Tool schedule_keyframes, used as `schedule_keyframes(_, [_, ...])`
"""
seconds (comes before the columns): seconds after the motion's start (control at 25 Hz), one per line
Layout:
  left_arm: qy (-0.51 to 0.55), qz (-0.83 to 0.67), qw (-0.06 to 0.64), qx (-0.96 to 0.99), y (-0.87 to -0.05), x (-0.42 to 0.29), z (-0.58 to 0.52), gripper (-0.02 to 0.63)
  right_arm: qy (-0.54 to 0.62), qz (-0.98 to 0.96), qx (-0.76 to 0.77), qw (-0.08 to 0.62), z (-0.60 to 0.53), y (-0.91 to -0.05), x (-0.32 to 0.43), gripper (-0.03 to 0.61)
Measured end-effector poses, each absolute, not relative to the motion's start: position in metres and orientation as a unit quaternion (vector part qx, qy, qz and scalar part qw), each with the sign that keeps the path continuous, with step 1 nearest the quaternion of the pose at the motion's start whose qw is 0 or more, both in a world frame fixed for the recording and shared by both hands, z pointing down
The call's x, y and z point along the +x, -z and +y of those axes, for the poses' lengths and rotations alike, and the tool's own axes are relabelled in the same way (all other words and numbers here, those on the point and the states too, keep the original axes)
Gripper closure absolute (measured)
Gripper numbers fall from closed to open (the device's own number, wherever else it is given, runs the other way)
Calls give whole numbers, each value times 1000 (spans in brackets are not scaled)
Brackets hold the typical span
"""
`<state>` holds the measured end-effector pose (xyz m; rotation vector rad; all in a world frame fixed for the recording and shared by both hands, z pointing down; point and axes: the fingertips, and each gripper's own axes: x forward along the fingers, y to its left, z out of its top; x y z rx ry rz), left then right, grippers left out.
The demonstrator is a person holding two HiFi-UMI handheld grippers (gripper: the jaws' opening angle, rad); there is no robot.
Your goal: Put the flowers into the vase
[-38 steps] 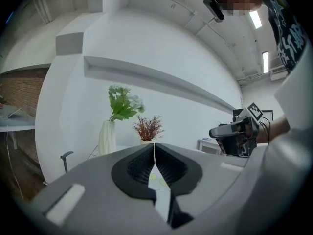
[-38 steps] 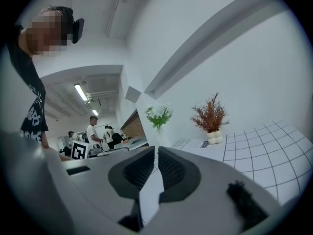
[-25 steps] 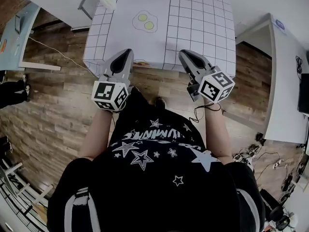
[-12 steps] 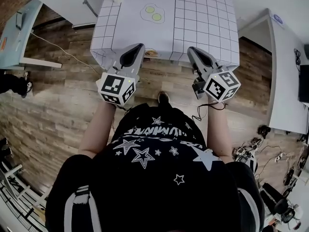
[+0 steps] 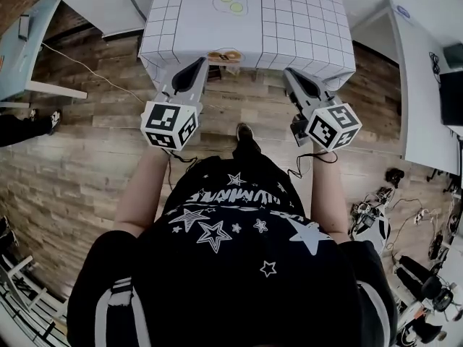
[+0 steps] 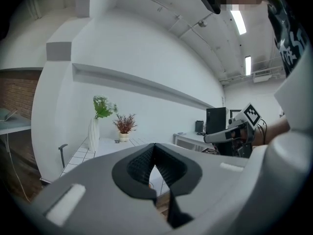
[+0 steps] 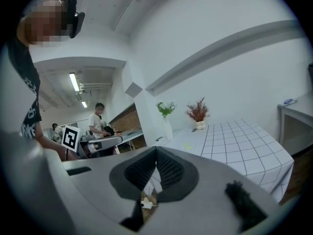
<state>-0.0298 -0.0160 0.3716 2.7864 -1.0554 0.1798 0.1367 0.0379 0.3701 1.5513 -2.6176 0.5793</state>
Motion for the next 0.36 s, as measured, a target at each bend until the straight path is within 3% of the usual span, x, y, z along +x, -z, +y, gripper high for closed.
schedule_keyframes(0.36, [-50, -319, 86, 942, -398, -48, 50, 604, -180, -832, 524, 32, 109, -399, 111, 565])
